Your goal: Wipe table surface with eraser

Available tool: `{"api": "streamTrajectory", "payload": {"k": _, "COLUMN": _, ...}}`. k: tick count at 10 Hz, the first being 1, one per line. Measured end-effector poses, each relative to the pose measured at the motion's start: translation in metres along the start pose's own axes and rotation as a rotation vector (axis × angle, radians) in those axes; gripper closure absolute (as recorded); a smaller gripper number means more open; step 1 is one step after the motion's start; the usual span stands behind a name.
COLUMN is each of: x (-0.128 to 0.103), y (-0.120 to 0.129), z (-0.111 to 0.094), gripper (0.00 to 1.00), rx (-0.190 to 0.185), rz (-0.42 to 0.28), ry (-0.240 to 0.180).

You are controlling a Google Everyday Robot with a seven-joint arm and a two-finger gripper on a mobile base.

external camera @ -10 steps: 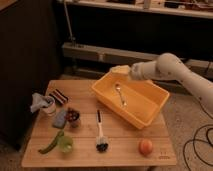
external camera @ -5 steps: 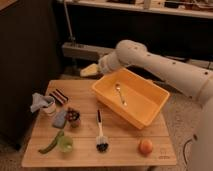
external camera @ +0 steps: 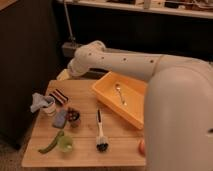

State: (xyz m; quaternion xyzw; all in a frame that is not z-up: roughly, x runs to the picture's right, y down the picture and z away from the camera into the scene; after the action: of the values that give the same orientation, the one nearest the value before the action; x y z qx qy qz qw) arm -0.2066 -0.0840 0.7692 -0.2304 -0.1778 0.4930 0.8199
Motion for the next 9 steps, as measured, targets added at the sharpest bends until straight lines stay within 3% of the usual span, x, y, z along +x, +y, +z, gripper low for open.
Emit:
{"api": "streamTrajectory", "payload": {"k": 2, "x": -0.005, "y": 0.005, "z": 0.013, "gripper": 0.20, "rx": 0.020, "rz": -0.034, "ry": -0.004}}
{"api": "streamTrajectory", "payload": {"k": 5, "x": -0.004, "y": 0.000, "z": 0.012, "gripper": 0.20, "rx": 0.019, "rz": -0.037, "ry": 0.003}}
{"api": "streamTrajectory", "payload": {"k": 7, "x": 0.002, "y": -0.018, "z": 0.013, "gripper": 0.20, "rx": 0.014, "rz": -0.111, "ry": 0.074}}
{"api": "streamTrajectory", "payload": {"k": 9, "x": 0.000, "y": -0.021, "z": 0.026, "gripper": 0.20, "rx": -0.003, "rz": -0.187, "ry": 0.120}}
